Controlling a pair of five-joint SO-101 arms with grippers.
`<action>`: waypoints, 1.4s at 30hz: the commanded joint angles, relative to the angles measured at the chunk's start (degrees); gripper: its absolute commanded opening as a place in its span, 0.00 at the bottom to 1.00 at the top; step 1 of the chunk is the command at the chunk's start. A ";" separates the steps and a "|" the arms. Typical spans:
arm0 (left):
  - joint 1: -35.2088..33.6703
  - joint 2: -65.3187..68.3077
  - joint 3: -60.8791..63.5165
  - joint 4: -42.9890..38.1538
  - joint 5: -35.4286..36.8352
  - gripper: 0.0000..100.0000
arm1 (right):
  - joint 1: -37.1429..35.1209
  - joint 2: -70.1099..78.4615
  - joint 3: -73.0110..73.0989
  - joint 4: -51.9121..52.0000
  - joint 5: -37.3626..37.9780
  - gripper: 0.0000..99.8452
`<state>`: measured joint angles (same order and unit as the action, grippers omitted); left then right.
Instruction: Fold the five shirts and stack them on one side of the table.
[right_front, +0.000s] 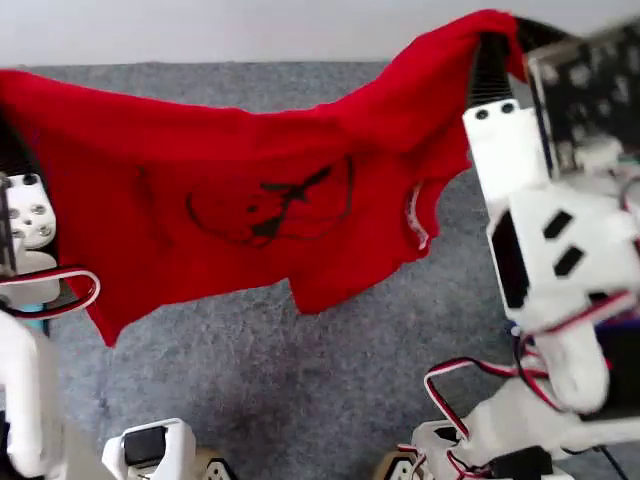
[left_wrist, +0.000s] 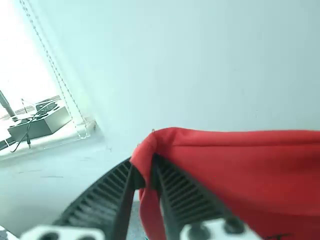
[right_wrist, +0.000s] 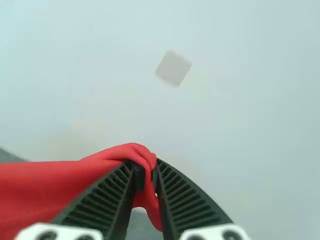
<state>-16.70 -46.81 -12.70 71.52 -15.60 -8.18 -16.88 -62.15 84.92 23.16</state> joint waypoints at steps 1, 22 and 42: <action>-0.18 -1.41 -0.66 -1.23 -0.18 0.01 | 1.01 -1.45 -6.59 -0.75 4.75 0.01; -0.09 -15.30 0.75 11.08 -6.15 0.01 | 15.34 -4.88 -24.26 17.10 12.75 0.01; 10.55 -12.40 64.48 -33.93 -9.93 0.01 | 9.89 16.75 35.34 -9.36 12.04 0.01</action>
<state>-9.05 -60.97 46.73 47.25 -23.16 1.93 -1.76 -28.75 83.60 35.03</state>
